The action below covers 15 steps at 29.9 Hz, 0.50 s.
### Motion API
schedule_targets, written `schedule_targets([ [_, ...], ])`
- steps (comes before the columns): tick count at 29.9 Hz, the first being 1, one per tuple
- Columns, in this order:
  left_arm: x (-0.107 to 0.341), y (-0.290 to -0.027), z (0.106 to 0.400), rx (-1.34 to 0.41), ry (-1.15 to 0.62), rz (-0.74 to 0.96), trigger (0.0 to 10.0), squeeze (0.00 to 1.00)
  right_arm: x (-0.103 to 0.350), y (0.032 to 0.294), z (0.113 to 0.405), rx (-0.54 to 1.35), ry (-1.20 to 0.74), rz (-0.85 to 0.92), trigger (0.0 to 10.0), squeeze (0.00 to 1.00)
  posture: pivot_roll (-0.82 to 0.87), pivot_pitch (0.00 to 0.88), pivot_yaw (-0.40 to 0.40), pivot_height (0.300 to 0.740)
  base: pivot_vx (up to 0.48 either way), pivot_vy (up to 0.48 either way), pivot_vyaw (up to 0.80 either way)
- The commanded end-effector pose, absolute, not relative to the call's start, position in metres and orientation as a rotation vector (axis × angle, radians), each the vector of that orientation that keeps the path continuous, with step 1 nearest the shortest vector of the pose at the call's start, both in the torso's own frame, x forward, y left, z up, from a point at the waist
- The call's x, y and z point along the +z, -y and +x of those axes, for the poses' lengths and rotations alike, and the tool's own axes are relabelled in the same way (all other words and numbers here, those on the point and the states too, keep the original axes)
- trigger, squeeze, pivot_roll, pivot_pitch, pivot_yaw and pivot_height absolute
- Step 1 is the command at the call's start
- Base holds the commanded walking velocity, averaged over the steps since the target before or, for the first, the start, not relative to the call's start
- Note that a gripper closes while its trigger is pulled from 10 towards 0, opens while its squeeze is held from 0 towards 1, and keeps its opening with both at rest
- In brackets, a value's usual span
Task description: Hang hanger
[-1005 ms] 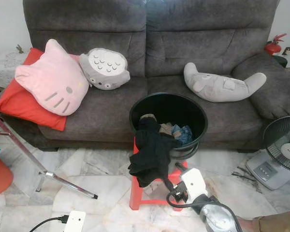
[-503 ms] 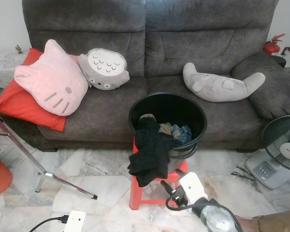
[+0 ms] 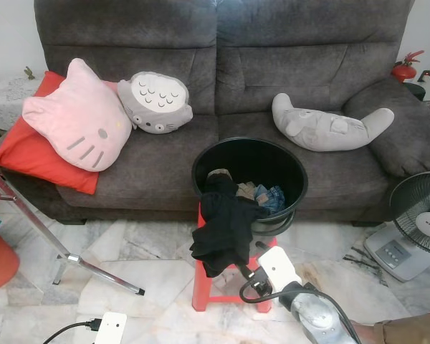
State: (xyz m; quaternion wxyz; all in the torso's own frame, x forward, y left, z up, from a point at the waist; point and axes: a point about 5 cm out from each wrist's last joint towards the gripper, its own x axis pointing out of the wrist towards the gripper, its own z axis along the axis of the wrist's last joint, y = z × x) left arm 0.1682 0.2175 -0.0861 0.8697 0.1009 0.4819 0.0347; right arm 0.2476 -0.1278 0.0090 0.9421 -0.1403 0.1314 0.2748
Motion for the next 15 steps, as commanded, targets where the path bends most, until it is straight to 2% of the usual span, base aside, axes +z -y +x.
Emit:
schedule_targets([
  [1, -0.0870, -0.2180, 0.1661, 0.069, -1.016, 0.230, 10.0, 0.00, 0.0103, 0.1251, 0.2508, 0.560, -0.255, -0.306, 2.1, 0.00, -0.03, 0.000, 0.034, 0.740, 0.000, 0.000, 0.00],
  [2, -0.0869, -0.2181, 0.1661, 0.067, -1.016, 0.231, 10.0, 0.00, 0.0109, 0.1249, 0.2514, 0.556, -0.250, -0.306, 0.0, 0.00, -0.03, 0.000, 0.034, 0.740, 0.000, 0.000, 0.00],
  [15, -0.0868, -0.2180, 0.1664, 0.061, -1.016, 0.238, 10.0, 0.00, 0.0081, 0.1211, 0.2500, 0.561, -0.248, -0.316, 0.0, 0.00, -0.03, 0.000, 0.034, 0.740, 0.000, 0.000, 0.00],
])
